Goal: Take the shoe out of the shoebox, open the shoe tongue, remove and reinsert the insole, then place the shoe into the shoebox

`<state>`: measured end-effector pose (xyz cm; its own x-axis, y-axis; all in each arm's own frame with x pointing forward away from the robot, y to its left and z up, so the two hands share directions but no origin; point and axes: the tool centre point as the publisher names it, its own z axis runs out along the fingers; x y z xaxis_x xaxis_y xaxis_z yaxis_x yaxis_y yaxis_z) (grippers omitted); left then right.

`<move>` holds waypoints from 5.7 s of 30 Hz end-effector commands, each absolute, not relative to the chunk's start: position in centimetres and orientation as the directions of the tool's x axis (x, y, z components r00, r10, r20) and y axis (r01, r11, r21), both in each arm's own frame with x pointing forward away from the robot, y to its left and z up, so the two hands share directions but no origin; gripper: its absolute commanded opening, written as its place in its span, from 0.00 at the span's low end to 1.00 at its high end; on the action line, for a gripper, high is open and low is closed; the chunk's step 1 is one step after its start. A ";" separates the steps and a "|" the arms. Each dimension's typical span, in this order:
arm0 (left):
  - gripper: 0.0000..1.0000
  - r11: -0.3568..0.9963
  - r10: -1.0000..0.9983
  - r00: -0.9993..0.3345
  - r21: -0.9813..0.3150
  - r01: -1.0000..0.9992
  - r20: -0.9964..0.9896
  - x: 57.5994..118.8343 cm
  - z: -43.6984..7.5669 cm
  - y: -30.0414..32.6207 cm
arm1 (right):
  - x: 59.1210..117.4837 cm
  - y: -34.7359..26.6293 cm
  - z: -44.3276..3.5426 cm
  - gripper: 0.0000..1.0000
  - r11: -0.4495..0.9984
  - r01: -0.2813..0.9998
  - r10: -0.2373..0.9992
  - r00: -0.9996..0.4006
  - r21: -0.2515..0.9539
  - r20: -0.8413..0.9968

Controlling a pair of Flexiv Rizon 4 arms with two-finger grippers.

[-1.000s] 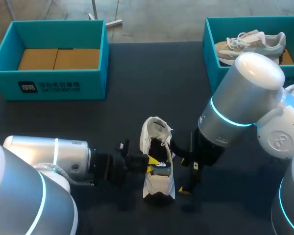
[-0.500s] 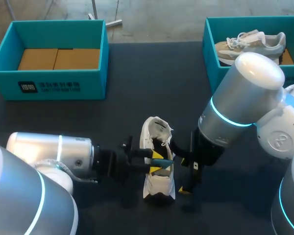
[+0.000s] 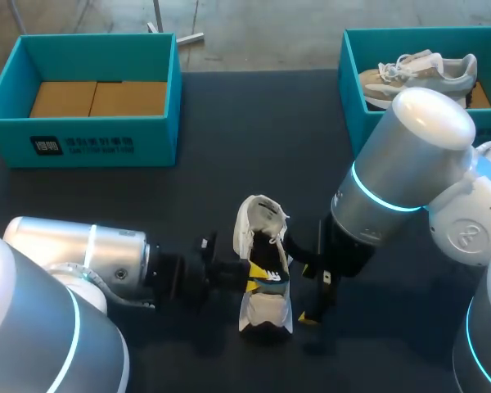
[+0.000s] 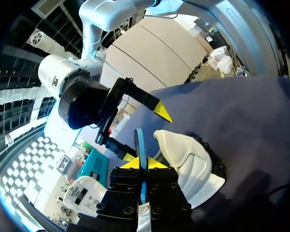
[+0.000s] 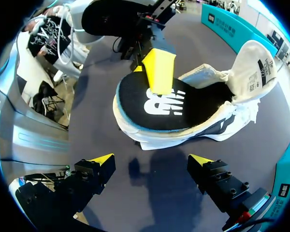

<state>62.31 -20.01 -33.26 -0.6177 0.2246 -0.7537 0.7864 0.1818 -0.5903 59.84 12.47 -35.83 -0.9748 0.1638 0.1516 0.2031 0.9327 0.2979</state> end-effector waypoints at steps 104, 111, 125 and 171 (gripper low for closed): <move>0.41 0.325 0.428 -0.651 -0.566 0.758 -0.626 62.3 -31.1 -16.0 | 59.7 12.6 -36.0 1.00 0.933 0.203 0.165 -0.975 0.298 0.149; 0.40 0.330 0.481 -0.645 -0.558 0.761 -0.594 62.9 -30.5 -15.2 | 59.8 12.3 -35.9 1.00 0.933 0.201 0.163 -0.976 0.299 0.147; 0.32 0.317 0.658 -0.567 -0.502 0.805 -0.495 63.5 -29.6 -14.8 | 59.8 4.2 -33.1 1.00 0.937 0.146 0.104 -0.984 0.317 0.146; 0.00 0.000 0.960 -0.088 -0.311 0.950 -0.267 65.9 -26.0 -15.0 | 59.0 -5.6 -31.7 1.00 0.944 0.193 0.128 -0.961 0.267 0.244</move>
<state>65.72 -14.79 -27.51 -0.1496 0.9154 -0.3736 0.9461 0.0228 -0.3231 59.48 -5.27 -31.75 -0.9594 0.1260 0.2521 0.1926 0.9462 0.2600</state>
